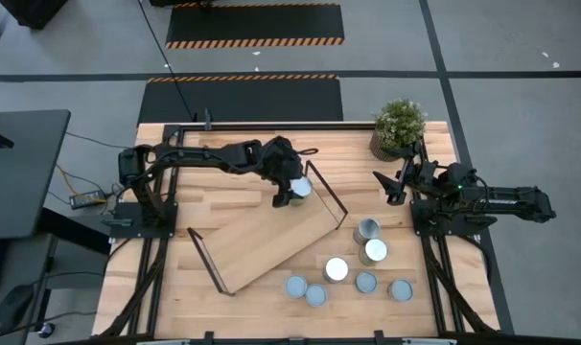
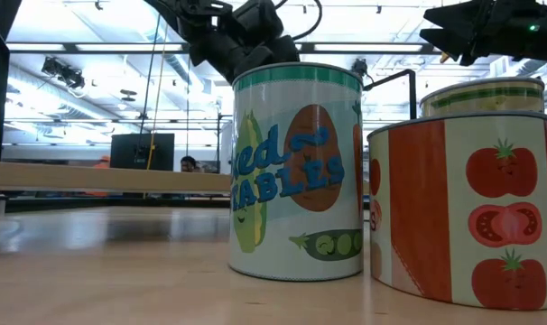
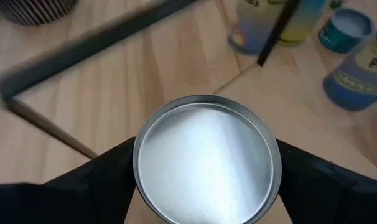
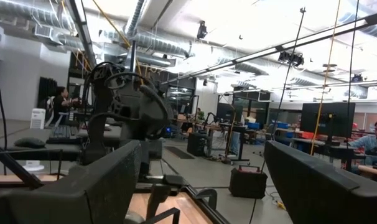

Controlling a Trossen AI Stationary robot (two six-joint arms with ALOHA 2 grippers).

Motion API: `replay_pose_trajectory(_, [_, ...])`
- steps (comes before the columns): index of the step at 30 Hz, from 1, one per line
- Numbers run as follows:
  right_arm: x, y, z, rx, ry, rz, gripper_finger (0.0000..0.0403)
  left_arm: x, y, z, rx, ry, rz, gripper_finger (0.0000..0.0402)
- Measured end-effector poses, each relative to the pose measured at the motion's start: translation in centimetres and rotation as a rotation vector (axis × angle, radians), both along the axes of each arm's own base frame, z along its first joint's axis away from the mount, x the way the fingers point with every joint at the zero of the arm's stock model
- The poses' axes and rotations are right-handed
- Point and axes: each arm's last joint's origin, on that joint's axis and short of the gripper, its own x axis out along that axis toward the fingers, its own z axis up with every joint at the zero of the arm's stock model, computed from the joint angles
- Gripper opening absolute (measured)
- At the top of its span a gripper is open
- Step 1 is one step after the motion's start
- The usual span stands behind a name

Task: Pick and place cans onto a shelf
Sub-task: Put the top left big can on the shelf

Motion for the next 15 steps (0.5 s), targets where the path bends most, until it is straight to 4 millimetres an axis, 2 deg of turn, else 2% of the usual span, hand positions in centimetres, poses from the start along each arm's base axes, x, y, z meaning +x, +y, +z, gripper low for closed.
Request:
replay_pose_trajectory(8, [0.0,0.0,0.0,0.0,0.0,0.001,0.0348,0.4,-1.1,-0.2,0.054,0.014,0.016,0.0348])
replay_pose_trajectory(15, [0.0,0.0,0.0,0.0,0.001,0.001,0.0348,0.2,-1.3,-0.4,0.06,0.044,0.03,0.0351])
